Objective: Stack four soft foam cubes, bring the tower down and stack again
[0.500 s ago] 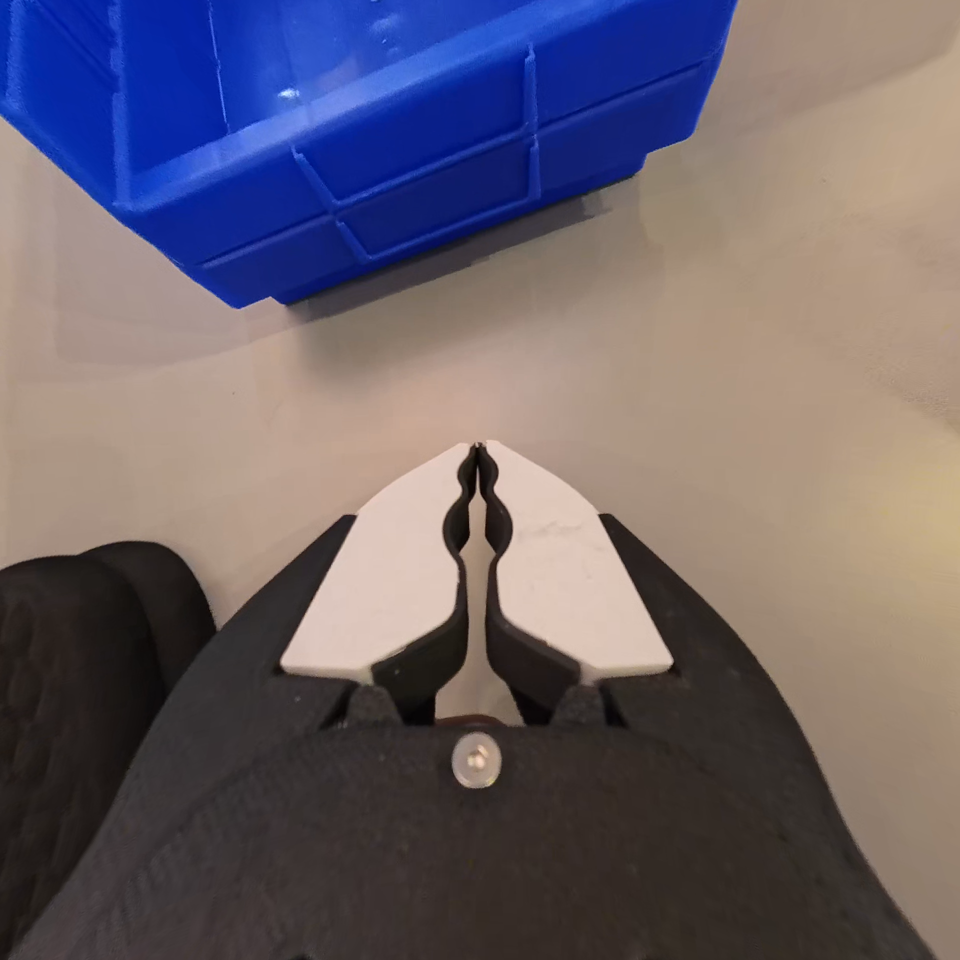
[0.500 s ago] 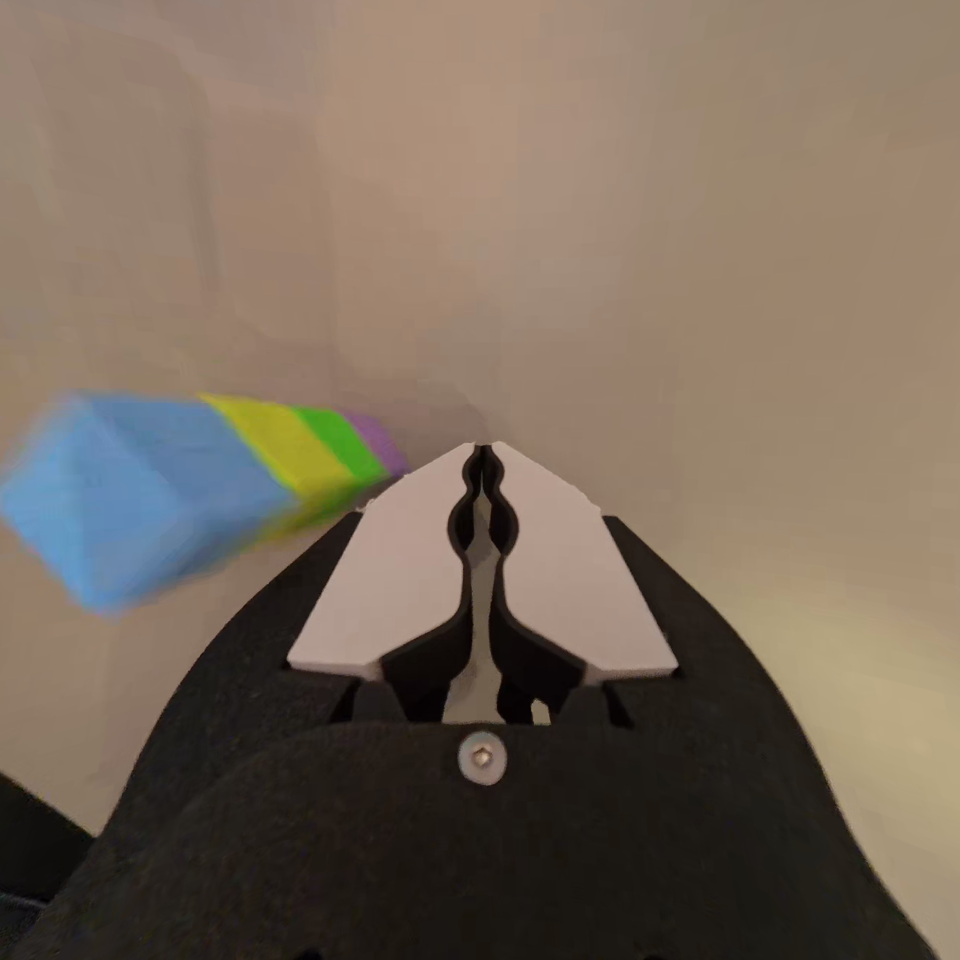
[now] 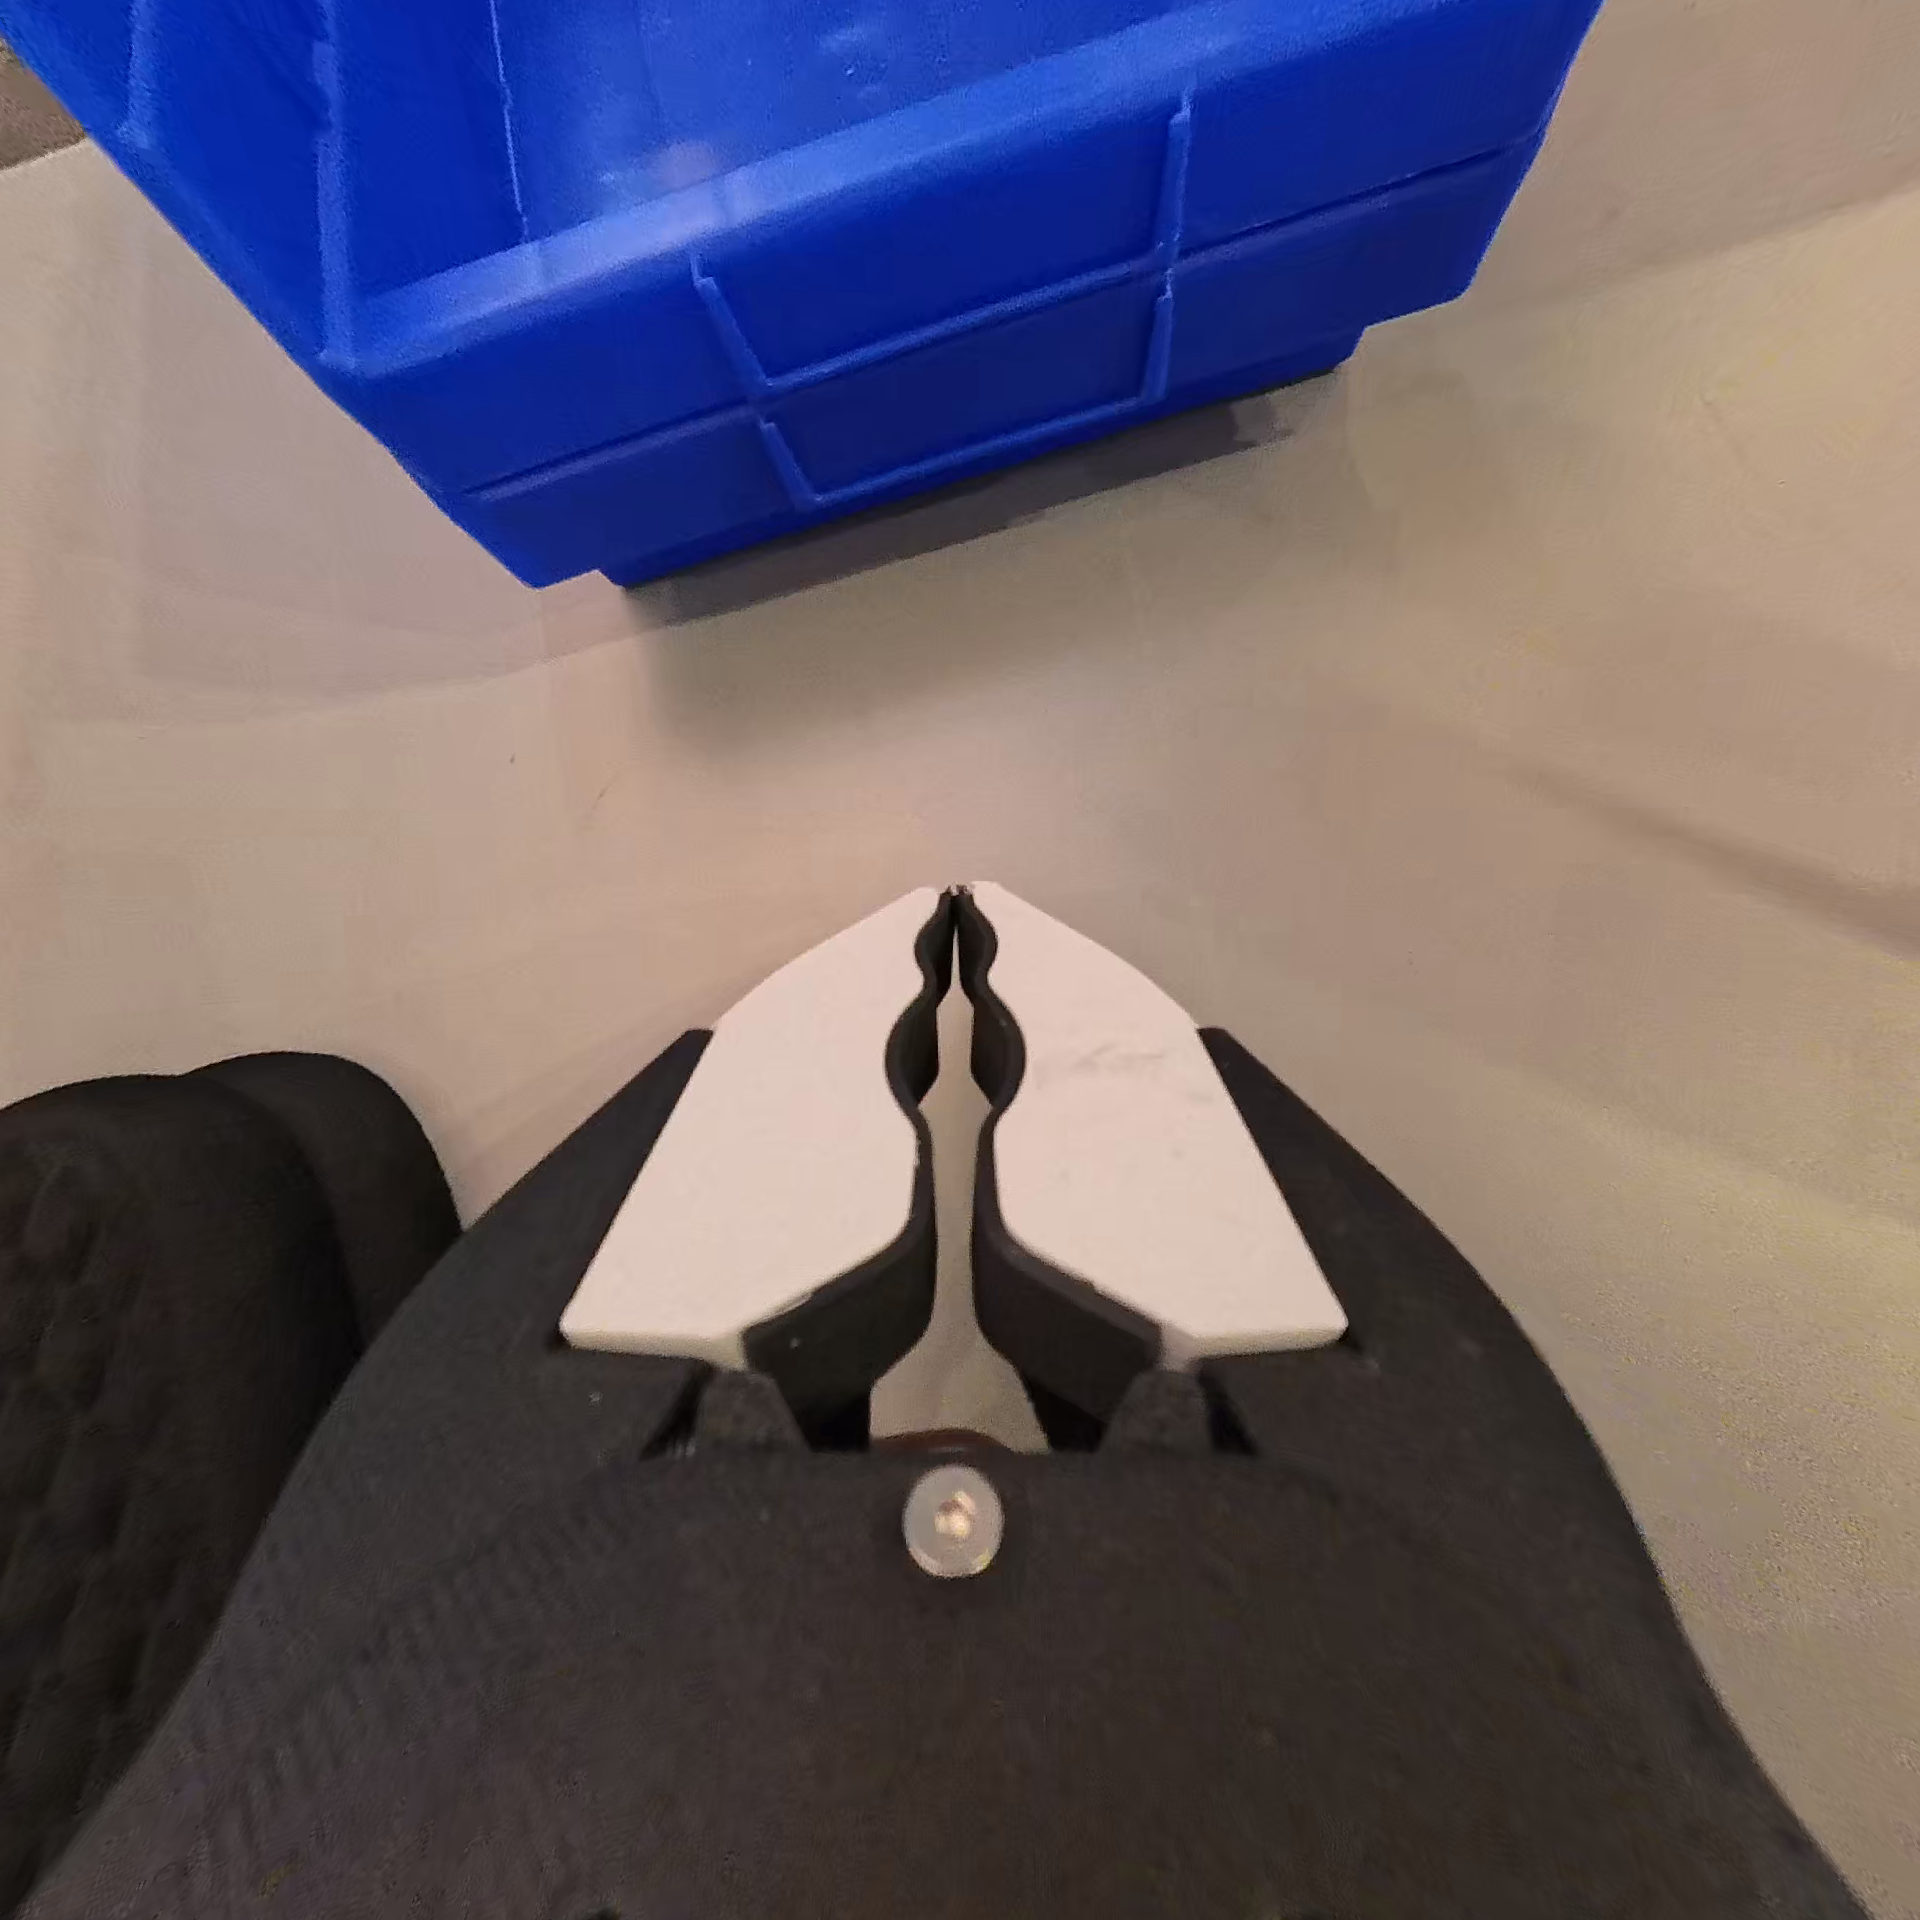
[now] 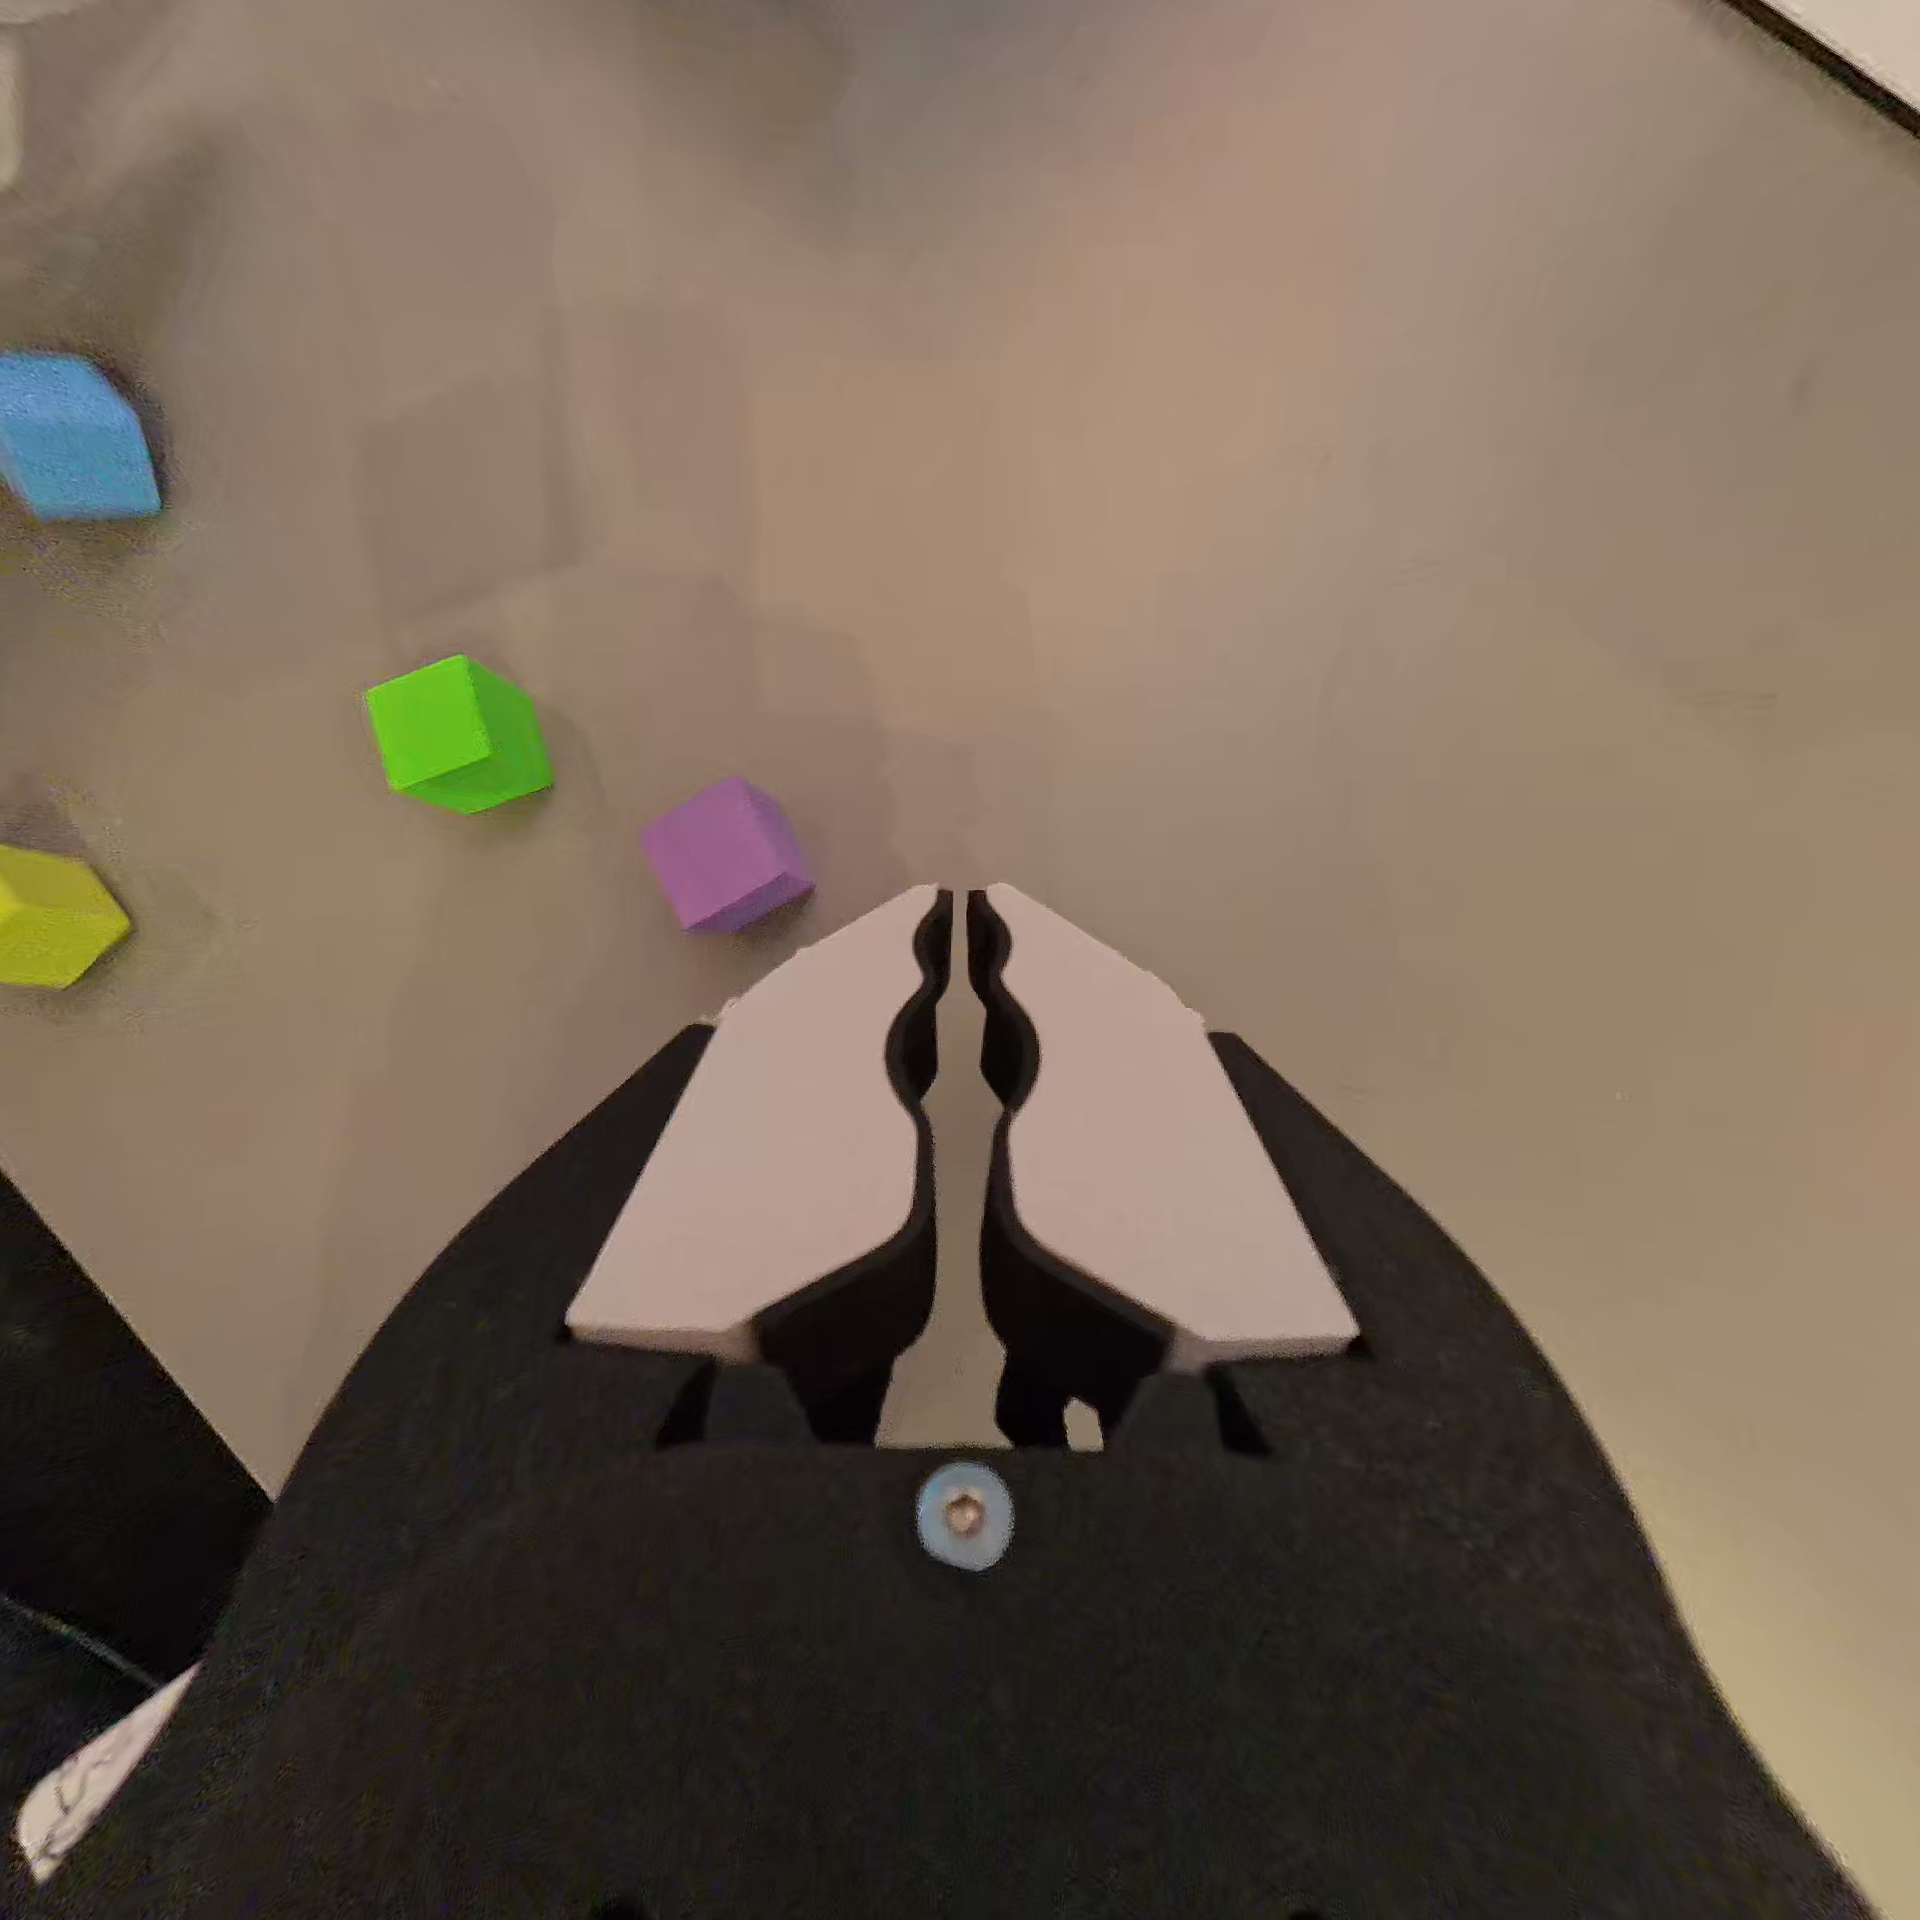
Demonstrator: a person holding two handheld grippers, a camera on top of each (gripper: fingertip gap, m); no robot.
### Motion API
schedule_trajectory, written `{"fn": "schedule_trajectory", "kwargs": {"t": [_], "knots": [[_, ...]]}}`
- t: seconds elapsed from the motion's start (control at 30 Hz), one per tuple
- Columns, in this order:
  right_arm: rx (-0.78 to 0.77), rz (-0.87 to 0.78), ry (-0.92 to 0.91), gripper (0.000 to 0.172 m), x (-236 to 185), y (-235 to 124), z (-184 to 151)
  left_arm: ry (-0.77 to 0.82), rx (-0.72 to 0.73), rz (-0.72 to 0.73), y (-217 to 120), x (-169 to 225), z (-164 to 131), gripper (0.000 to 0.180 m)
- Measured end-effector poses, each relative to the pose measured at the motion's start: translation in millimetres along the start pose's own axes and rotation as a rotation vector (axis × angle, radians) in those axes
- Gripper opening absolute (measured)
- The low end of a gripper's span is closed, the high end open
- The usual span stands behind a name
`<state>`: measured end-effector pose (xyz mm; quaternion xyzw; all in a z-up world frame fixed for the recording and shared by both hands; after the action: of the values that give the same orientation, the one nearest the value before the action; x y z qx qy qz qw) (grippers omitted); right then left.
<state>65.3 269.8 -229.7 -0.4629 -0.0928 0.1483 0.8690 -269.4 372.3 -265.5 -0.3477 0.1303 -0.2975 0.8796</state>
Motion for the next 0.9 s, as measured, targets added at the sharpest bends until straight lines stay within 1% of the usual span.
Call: {"fn": "schedule_trajectory", "kwargs": {"t": [0.17, 0.27, 0.33, 0.47, 0.57, 0.7, 0.77, 0.83, 0.9], "knots": [[0.056, 0.016, -0.087, 0.005, -9, -10, -16, -0.002, 0.008, 0.003, 2, 3, 1, 0.000], [0.094, 0.082, -0.137, 0.010, -17, -15, -19, -0.018, 0.023, 0.000, 0, -1, 1, 0.001], [0.139, 0.139, -0.175, 0.015, -27, -23, -16, -0.034, 0.042, -0.001, -5, -4, 2, 0.002], [0.180, 0.184, -0.284, 0.030, -57, -31, -6, -0.056, 0.068, -0.006, -7, -6, 2, 0.004], [0.157, 0.179, -0.365, 0.035, -84, -26, 3, -0.032, 0.051, 0.005, -3, -4, 1, 0.005], [0.065, 0.143, -0.449, 0.041, -115, -4, 12, -0.018, 0.053, -0.010, -1, -1, 3, 0.005], [0.025, 0.102, -0.467, 0.041, -123, 8, 15, -0.017, 0.053, -0.015, 0, -1, 3, 0.005], [0.000, 0.121, -0.456, 0.043, -128, 16, 19, -0.024, 0.056, -0.020, 0, -3, 3, 0.005], [-0.021, 0.086, -0.465, 0.044, -124, 20, 20, -0.027, 0.064, -0.023, -1, -3, 3, 0.005]]}}
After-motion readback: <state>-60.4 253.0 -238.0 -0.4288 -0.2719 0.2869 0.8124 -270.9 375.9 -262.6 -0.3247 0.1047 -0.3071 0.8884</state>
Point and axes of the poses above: each gripper's, where its closed fingertips meet, y out along the fingers, z out of its top, x = y × z across the jaws, the point moved 9 cm from there along -y, back along the fingers, and after that the axes turned 10 degrees about -z, right-handed, at the moved point
